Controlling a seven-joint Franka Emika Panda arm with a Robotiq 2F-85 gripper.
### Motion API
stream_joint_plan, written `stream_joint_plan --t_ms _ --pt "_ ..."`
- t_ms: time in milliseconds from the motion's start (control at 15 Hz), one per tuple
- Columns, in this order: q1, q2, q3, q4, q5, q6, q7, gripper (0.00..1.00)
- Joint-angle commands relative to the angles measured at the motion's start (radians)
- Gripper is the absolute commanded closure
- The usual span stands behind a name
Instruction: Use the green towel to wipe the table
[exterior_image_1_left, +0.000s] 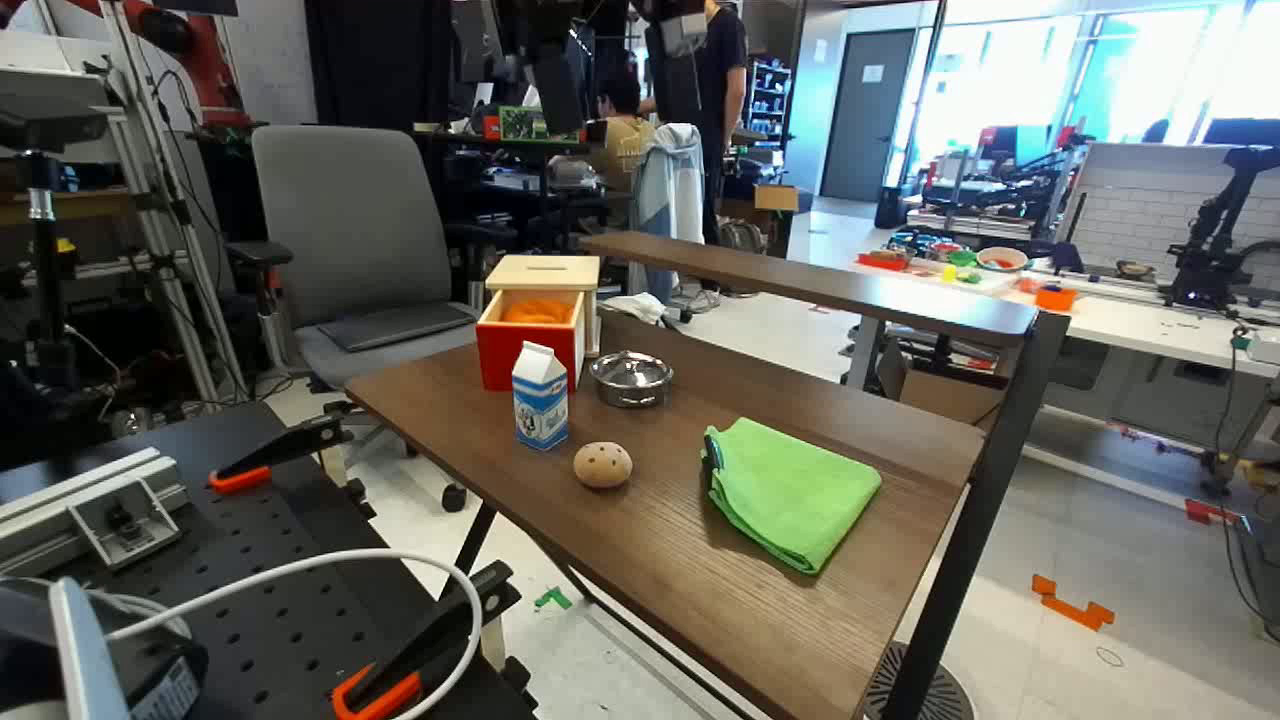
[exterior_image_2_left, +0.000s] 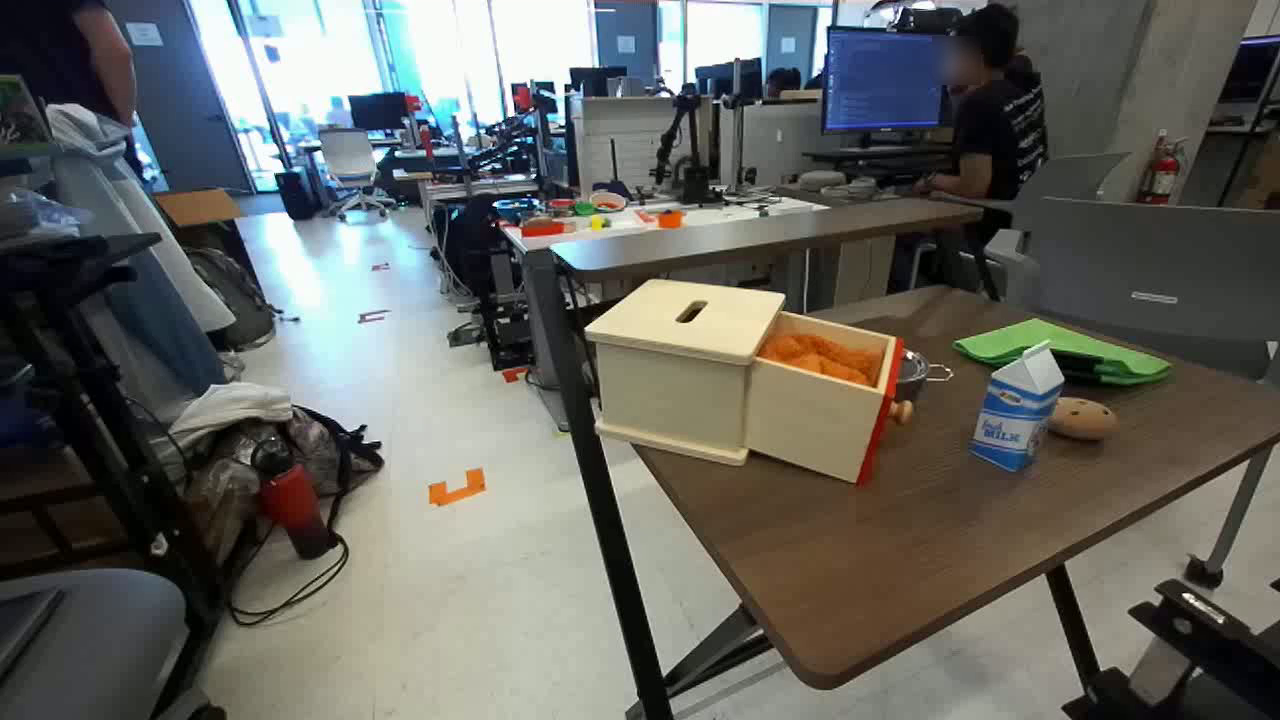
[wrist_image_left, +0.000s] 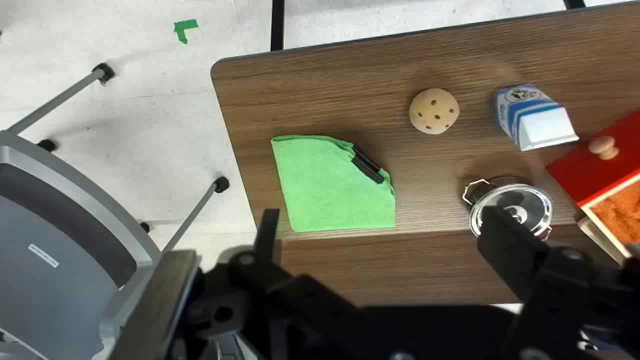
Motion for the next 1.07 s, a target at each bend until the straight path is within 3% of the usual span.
stream_joint_plan --t_ms 0,267,533,800,867,1000 --pt "-0.001 0.000 0.001 0.001 0.001 -0.003 -0.001 0.00" --pt "0.046 0.080 -0.071 0.036 0.088 -0.024 -0.196 0.00" --pt "0.038 0.240 -0.107 0.077 0.090 0.021 -0.352 0.00" --pt "-0.002 0.436 -0.101 0.159 0.037 0.168 -0.355 0.00" --pt "0.000 0.330 -0.088 0.090 0.053 0.113 -0.339 0.00" --pt "-0.005 0.380 -0.085 0.109 0.051 0.125 -0.337 0.00"
